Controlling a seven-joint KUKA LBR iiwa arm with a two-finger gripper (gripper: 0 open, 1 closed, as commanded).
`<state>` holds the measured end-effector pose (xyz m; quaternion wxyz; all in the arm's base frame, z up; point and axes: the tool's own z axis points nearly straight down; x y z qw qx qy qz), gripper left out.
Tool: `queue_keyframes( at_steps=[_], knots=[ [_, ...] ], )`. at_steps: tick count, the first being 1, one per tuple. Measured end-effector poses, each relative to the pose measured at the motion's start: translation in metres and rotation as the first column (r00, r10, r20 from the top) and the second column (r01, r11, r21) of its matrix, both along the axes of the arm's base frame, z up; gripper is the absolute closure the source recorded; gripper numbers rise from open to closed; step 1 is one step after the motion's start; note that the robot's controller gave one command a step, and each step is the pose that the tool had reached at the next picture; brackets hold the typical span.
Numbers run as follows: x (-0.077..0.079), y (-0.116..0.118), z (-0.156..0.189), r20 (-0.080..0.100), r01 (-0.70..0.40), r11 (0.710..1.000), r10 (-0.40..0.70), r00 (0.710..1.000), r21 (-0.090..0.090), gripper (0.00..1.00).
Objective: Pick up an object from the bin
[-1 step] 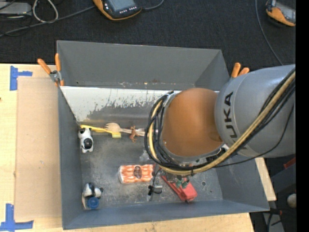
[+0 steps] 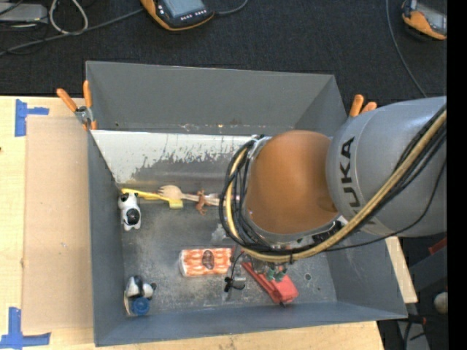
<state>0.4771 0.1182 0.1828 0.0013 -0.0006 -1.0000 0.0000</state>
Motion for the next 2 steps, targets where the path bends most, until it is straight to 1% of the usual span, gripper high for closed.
queue_keyframes(
  at_steps=[1, 2],
  knots=[
    [0.023, -0.032, -0.055, 0.003, -0.165, 0.986, 0.165, 0.986, 0.001, 0.0],
    [0.033, -0.036, -0.116, 0.004, -0.228, 0.974, 0.228, 0.974, 0.002, 0.0]
  ],
)
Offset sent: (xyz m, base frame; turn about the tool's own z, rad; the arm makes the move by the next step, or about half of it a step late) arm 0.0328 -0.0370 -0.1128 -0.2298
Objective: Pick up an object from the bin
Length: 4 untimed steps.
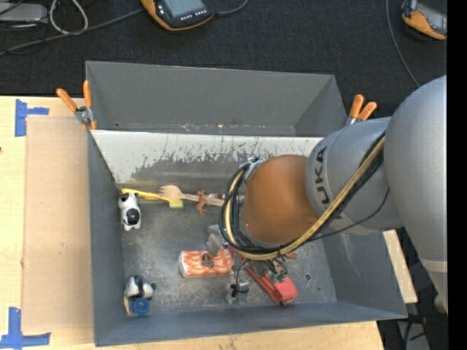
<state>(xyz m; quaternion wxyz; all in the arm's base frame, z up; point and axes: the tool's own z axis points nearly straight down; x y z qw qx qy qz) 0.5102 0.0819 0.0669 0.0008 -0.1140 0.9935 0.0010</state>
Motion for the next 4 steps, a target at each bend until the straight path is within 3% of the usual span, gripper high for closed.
queue_keyframes(
  at_steps=[1, 2, 3, 4],
  knots=[
    [0.014, -0.003, 0.003, 0.003, -0.033, 0.999, 0.033, 0.999, -0.001, 1.0],
    [0.014, -0.003, 0.003, 0.003, -0.032, 0.999, 0.032, 0.999, -0.001, 1.0],
    [0.045, 0.001, 0.003, 0.002, -0.313, 0.95, 0.313, 0.95, -0.002, 1.0],
    [0.044, 0.006, 0.068, -0.002, -0.347, 0.938, 0.347, 0.938, 0.001, 1.0]
  ],
)
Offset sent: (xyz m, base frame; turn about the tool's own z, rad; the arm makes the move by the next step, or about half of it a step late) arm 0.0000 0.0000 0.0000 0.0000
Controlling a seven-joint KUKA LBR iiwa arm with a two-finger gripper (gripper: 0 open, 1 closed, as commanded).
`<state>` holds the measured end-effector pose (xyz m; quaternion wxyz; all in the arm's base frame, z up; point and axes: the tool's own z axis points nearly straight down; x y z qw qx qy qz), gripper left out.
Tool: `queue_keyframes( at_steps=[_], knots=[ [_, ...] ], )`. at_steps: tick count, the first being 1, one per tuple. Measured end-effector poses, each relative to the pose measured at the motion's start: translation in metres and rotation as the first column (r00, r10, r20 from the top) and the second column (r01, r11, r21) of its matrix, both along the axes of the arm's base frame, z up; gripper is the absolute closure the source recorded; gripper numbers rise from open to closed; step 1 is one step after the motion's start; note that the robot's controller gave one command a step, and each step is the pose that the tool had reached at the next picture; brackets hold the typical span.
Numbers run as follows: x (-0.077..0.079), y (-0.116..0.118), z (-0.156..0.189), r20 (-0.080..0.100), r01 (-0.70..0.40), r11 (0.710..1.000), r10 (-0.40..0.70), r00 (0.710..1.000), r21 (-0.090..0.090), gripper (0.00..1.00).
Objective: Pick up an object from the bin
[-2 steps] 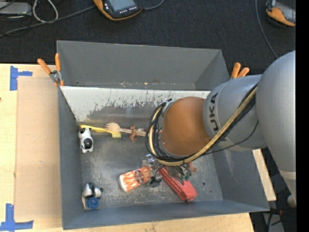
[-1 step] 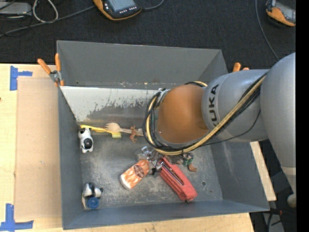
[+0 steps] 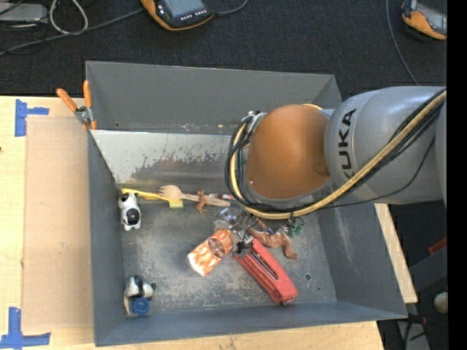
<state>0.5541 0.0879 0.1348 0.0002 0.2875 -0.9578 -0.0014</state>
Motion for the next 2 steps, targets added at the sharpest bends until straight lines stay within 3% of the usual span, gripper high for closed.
queue_keyframes(
  at_steps=[1, 2],
  knots=[
    [0.009, -0.001, 0.01, 0.006, 0.274, 0.962, -0.274, 0.962, 0.0, 1.0],
    [0.008, -0.005, 0.075, 0.0, 0.218, 0.976, -0.218, 0.976, -0.001, 1.0]
  ],
)
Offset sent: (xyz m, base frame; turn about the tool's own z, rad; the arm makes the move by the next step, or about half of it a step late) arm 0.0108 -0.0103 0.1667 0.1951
